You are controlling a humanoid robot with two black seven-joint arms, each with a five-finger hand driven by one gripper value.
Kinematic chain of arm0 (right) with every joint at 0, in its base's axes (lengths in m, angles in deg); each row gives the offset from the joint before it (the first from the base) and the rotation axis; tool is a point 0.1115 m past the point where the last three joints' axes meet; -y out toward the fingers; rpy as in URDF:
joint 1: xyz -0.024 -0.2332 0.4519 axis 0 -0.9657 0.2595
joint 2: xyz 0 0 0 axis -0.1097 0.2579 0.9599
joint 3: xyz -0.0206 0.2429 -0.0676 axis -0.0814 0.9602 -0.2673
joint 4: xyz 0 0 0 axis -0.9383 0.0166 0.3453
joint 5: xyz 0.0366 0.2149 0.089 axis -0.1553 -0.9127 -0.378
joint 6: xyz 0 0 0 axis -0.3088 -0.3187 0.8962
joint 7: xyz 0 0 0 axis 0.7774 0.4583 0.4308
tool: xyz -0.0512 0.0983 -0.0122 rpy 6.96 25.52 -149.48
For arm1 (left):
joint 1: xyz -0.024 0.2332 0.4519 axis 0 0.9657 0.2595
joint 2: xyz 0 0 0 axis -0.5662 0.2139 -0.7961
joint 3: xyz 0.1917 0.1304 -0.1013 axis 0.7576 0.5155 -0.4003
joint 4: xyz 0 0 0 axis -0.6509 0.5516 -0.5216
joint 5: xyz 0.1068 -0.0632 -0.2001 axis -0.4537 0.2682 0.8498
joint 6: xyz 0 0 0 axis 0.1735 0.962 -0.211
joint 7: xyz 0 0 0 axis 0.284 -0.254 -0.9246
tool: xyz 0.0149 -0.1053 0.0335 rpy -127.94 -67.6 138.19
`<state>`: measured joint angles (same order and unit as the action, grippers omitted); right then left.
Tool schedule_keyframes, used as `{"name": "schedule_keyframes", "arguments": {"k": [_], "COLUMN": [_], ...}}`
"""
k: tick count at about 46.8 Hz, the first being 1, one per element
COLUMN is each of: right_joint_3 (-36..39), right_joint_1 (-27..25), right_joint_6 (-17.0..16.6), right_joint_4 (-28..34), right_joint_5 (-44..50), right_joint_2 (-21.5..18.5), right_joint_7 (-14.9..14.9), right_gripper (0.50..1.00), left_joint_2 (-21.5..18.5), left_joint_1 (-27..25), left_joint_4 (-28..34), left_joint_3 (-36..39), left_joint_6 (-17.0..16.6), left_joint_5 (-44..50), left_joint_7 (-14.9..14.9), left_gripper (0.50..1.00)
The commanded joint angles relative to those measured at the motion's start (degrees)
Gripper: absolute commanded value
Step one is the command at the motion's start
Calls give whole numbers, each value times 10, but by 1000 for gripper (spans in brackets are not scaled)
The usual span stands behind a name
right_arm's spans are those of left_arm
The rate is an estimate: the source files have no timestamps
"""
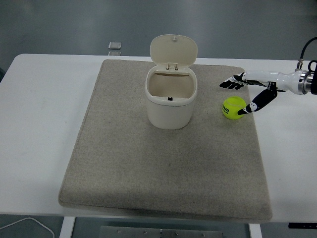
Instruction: Pick up the tennis ball and place it in the box.
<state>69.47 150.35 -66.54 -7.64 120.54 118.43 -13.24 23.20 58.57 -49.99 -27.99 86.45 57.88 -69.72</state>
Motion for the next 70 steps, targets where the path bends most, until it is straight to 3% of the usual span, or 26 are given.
{"name": "schedule_keyframes", "arguments": {"k": [1,19,39,45,50,55,70], "right_joint_3": [-1,-1,-1,-1,-1,-1,-1], "right_joint_1": [-10,-35,-51,-54,-54,-54,-56], "right_joint_6": [21,65,90,94,98,100,98], "right_joint_4": [0,9,30,36,47,49,51], "right_joint_5": [8,34,40,40,40,40,40], "right_joint_2": [-3,-11,-29,-36,-44,-45,-45], "right_joint_7": [-5,-10,-18,-22,-23,-24,-25], "right_gripper": [913,913,907,883,803,768,756], "left_joint_2": [0,0,0,0,0,0,0], "left_joint_1": [0,0,0,0,0,0,-1], "left_joint_4": [0,0,0,0,0,0,0], "left_joint_3": [0,0,0,0,0,0,0], "left_joint_6": [0,0,0,0,0,0,0], "left_joint_5": [0,0,0,0,0,0,0], "left_joint_7": [0,0,0,0,-1,0,0], "left_gripper": [996,996,996,996,996,996,996]}}
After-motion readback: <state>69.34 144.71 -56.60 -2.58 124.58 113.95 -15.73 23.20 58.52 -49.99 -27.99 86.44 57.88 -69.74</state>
